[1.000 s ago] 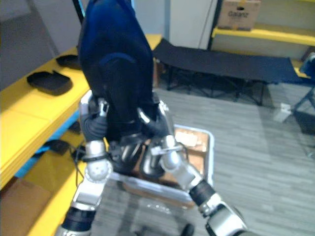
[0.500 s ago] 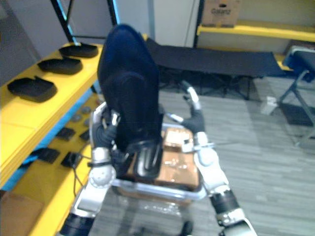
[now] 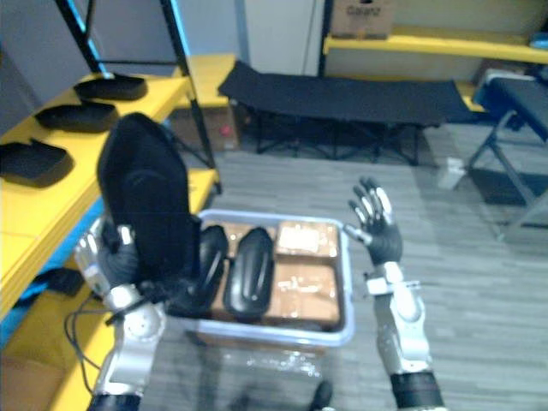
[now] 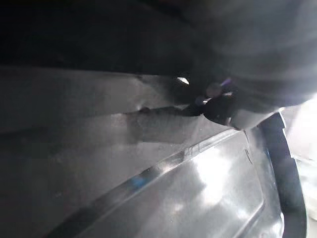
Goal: Walk over and take plastic housings, then place them on the shelf
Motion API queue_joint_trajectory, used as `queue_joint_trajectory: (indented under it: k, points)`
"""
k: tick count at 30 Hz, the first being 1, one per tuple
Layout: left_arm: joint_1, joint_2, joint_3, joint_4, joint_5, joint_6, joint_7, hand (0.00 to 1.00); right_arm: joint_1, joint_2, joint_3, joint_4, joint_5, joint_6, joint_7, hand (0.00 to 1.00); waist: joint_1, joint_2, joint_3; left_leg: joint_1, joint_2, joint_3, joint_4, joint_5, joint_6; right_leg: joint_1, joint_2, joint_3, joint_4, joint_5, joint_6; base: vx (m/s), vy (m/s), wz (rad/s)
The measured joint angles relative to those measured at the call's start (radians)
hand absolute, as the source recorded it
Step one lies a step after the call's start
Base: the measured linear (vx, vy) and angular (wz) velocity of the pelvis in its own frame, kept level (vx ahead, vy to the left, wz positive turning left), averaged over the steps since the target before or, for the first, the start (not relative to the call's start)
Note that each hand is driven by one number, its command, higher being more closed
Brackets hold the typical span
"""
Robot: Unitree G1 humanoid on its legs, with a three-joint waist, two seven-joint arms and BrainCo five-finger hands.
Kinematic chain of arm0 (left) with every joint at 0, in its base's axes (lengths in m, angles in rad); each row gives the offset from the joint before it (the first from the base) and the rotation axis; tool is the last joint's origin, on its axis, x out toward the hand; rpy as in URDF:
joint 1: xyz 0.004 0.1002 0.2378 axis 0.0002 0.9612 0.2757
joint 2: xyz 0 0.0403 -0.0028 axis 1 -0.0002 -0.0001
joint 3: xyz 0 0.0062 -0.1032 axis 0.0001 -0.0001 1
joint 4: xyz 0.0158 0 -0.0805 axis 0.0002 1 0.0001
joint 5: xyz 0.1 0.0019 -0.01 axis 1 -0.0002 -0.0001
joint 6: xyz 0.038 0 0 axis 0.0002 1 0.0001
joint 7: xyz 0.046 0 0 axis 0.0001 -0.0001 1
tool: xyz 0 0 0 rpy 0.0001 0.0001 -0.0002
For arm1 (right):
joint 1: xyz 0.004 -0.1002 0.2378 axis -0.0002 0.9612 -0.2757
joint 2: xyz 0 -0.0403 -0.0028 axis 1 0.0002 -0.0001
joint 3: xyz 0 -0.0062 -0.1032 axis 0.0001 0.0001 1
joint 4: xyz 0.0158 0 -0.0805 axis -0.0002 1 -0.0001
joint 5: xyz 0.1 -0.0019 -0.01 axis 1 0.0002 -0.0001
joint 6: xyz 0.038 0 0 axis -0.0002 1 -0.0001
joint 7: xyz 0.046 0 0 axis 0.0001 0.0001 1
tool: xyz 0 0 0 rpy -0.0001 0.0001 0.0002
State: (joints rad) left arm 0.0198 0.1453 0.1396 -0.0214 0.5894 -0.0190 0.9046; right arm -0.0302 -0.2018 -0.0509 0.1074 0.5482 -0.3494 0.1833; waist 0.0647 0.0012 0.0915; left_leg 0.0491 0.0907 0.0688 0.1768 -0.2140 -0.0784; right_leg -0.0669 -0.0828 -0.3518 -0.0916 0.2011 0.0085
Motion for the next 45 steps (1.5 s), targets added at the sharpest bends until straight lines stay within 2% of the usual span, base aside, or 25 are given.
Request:
queue_joint_trajectory:
  k: [2, 4, 5, 6, 7, 8, 10, 12, 15, 18, 26, 29, 35, 39, 45]
  points:
    - [0.007, -0.015, 0.067, 0.003, -0.056, -0.037, 0.024, 1.00, 0.029, 0.024, -0.037, 0.010, -0.022, 0.000, -0.043, 0.00, 0.000, 0.000, 0.000, 0.001, 0.001, 0.000, -0.001, 0.000, 0.000, 0.000, 0.000, 0.000, 0.000, 0.000, 0.000, 0.00, 0.000, 0.00]
    - [0.031, -0.050, 0.141, -0.022, -0.145, -0.117, 0.027, 1.00, 0.057, 0.050, -0.090, 0.040, -0.050, -0.001, -0.094, 0.00, 0.003, 0.000, 0.000, 0.001, 0.000, 0.000, -0.002, 0.000, 0.000, 0.001, -0.001, -0.001, 0.000, 0.000, 0.000, 0.00, 0.000, 0.00]
    - [0.044, -0.058, 0.151, -0.041, -0.164, -0.131, 0.024, 1.00, 0.065, 0.057, -0.101, 0.043, -0.052, -0.001, -0.100, 0.00, 0.003, 0.000, 0.000, 0.001, 0.000, -0.001, -0.003, 0.000, 0.000, 0.001, -0.001, -0.001, 0.000, 0.001, 0.000, 0.00, 0.000, 0.00]
    - [0.073, -0.076, 0.167, -0.082, -0.198, -0.166, 0.019, 1.00, 0.077, 0.072, -0.120, 0.047, -0.052, -0.002, -0.106, 0.00, 0.004, 0.000, 0.000, 0.002, -0.001, -0.001, -0.003, -0.001, 0.001, 0.003, -0.001, -0.001, 0.000, 0.001, 0.001, 0.00, 0.004, 0.03]
    - [0.099, -0.090, 0.173, -0.121, -0.240, -0.205, -0.005, 1.00, 0.085, 0.081, -0.128, 0.051, -0.054, -0.003, -0.121, 0.00, 0.005, 0.000, 0.000, 0.003, -0.001, -0.002, -0.002, -0.001, 0.001, 0.005, -0.002, -0.003, 0.000, 0.001, 0.001, 0.00, 0.001, 0.04]
    - [0.107, -0.094, 0.173, -0.137, -0.258, -0.224, -0.020, 1.00, 0.089, 0.085, -0.130, 0.052, -0.054, -0.003, -0.122, 0.00, 0.005, 0.000, 0.000, 0.003, -0.001, -0.003, -0.002, -0.001, 0.002, 0.007, -0.002, -0.004, 0.000, 0.001, 0.001, -0.02, -0.004, 0.06]
    - [0.124, -0.115, 0.174, -0.184, -0.339, -0.286, -0.126, 1.00, 0.094, 0.102, -0.136, 0.054, -0.096, -0.003, -0.136, 0.00, 0.008, 0.004, 0.000, 0.004, -0.001, -0.006, -0.001, -0.004, 0.005, 0.018, -0.002, -0.006, 0.000, -0.004, 0.003, -0.03, -0.010, 0.06]
    - [0.132, -0.119, 0.171, -0.204, -0.385, -0.316, -0.196, 1.00, 0.094, 0.109, -0.136, 0.054, -0.117, -0.003, -0.143, 0.00, 0.009, 0.006, 0.000, 0.002, -0.003, -0.006, 0.003, -0.007, 0.007, 0.018, -0.002, -0.006, 0.000, -0.011, 0.002, -0.04, -0.005, 0.01]
    - [0.141, -0.119, 0.170, -0.217, -0.396, -0.327, -0.262, 1.00, 0.094, 0.122, -0.136, 0.054, -0.132, -0.003, -0.146, 0.00, 0.008, 0.008, -0.001, 0.001, -0.004, -0.005, 0.004, -0.011, 0.013, 0.017, -0.002, -0.005, 0.000, -0.011, 0.002, -0.01, 0.000, 0.00]
    - [0.142, -0.118, 0.170, -0.217, -0.435, -0.331, -0.288, 1.00, 0.093, 0.122, -0.137, 0.053, -0.132, -0.002, -0.157, 0.00, 0.009, 0.010, 0.000, 0.000, -0.001, -0.005, 0.003, -0.011, 0.013, 0.016, -0.001, -0.005, 0.000, -0.011, 0.002, 0.00, 0.000, 0.00]
    - [0.150, -0.119, 0.183, -0.227, -0.464, -0.338, -0.293, 1.00, 0.090, 0.122, -0.122, 0.054, -0.137, 0.001, -0.158, 0.00, 0.017, 0.015, 0.003, -0.015, -0.003, -0.031, 0.006, -0.009, 0.008, 0.019, -0.006, -0.035, 0.000, -0.007, 0.003, 0.03, 0.009, 0.09]
    - [0.167, -0.129, 0.219, -0.258, -0.463, -0.337, -0.294, 1.00, 0.082, 0.121, -0.104, 0.054, -0.167, 0.001, -0.159, 0.00, 0.039, 0.018, 0.004, -0.015, -0.005, -0.056, 0.006, -0.008, 0.009, 0.032, -0.012, -0.060, 0.000, -0.006, 0.005, 0.04, 0.007, 0.25]
    - [0.238, -0.155, 0.337, -0.274, -0.463, -0.316, -0.274, 1.00, 0.027, 0.118, 0.013, 0.071, -0.214, 0.002, -0.139, 0.00, 0.102, 0.017, 0.003, -0.021, -0.032, -0.144, -0.004, 0.006, 0.021, 0.074, -0.039, -0.148, 0.000, -0.021, 0.021, 0.01, 0.006, 0.45]
    - [0.313, -0.165, 0.432, -0.273, -0.466, -0.312, -0.247, 1.00, -0.027, 0.131, 0.114, 0.128, -0.249, 0.004, -0.157, 0.00, 0.171, 0.006, 0.000, -0.050, -0.055, -0.242, -0.015, 0.029, 0.026, 0.100, -0.061, -0.237, 0.000, -0.032, 0.036, 0.01, 0.001, 0.71]
    - [0.437, -0.253, 0.567, -0.274, -0.560, -0.363, -0.254, 1.00, -0.078, 0.146, 0.192, 0.188, -0.330, 0.010, -0.244, 0.00, 0.260, -0.009, -0.003, -0.053, -0.083, -0.341, -0.028, 0.046, 0.029, 0.151, -0.084, -0.327, 0.008, -0.049, 0.059, 0.04, 0.009, 0.53]
